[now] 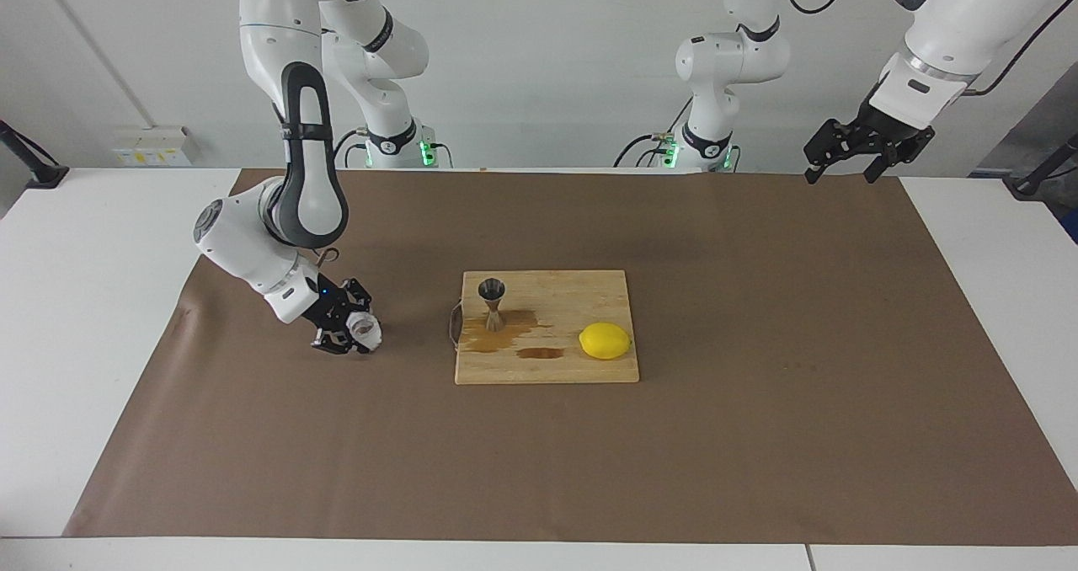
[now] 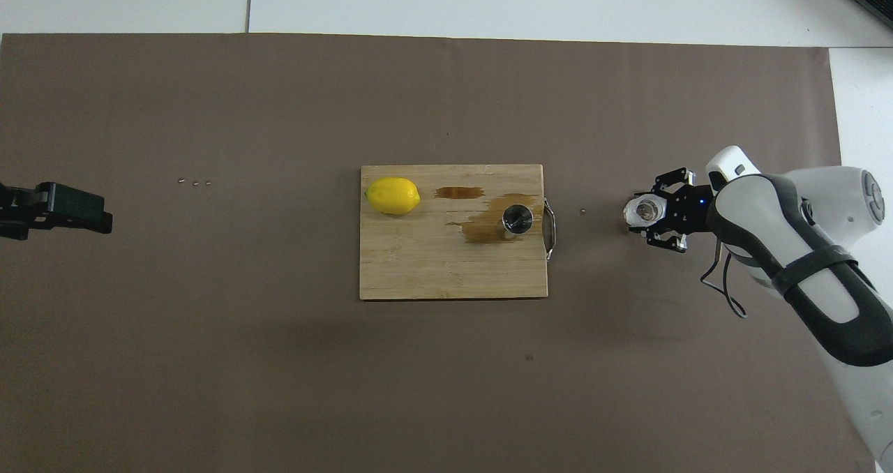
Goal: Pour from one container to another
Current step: 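Lower the white cup onto the table and open the right gripper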
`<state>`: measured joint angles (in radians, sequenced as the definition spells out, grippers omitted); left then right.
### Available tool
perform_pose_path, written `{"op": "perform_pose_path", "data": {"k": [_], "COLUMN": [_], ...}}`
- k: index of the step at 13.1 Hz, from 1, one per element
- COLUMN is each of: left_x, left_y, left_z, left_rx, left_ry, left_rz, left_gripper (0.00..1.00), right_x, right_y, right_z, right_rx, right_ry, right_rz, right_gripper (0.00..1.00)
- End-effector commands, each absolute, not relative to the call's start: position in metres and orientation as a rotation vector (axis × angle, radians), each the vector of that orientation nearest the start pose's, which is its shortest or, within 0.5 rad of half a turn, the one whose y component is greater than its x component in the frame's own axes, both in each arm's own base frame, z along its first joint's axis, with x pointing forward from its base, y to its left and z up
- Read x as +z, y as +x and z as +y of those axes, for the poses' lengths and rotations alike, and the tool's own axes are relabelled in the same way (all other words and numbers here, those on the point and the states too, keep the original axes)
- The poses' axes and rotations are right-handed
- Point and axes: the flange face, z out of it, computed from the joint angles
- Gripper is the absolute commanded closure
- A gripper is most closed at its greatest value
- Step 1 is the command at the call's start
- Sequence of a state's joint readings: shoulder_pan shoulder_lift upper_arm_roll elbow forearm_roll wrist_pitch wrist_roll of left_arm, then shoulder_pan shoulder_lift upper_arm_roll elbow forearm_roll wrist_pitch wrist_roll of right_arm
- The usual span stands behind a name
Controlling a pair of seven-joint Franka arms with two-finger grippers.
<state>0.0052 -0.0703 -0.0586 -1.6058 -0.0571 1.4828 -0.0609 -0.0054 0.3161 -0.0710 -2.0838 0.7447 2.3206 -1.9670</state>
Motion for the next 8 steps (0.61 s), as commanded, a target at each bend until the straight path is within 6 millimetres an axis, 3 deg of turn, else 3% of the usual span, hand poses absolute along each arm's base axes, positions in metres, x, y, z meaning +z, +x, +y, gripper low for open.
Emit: {"op": "perform_pose_path", "data": {"k": [1,5,8], "left_x": [0.640,0.640,0.640], "left_y": [0.512,0.512,0.512], "left_z": [-0.033,-0.033,-0.033], "left_rx": [0.093,0.093,0.093], "left_ry": [-3.175,-3.175,-3.175], "left_rz": [-0.006,-0.006,-0.006], "left_gripper": [0.00,0.00,0.00], "right_x": [0.275,0.300,0.350], "right_y": [0.579,0.574,0.566], "right_z": [-0.031,-0.041,-0.043], "right_rx": [-0.585,-0.600,-0.534], "right_ry": [-2.147,-2.130,-2.166], "right_rz": [-1.741,-1.729,-1.695], "right_gripper": [0.00,0.00,0.00]}}
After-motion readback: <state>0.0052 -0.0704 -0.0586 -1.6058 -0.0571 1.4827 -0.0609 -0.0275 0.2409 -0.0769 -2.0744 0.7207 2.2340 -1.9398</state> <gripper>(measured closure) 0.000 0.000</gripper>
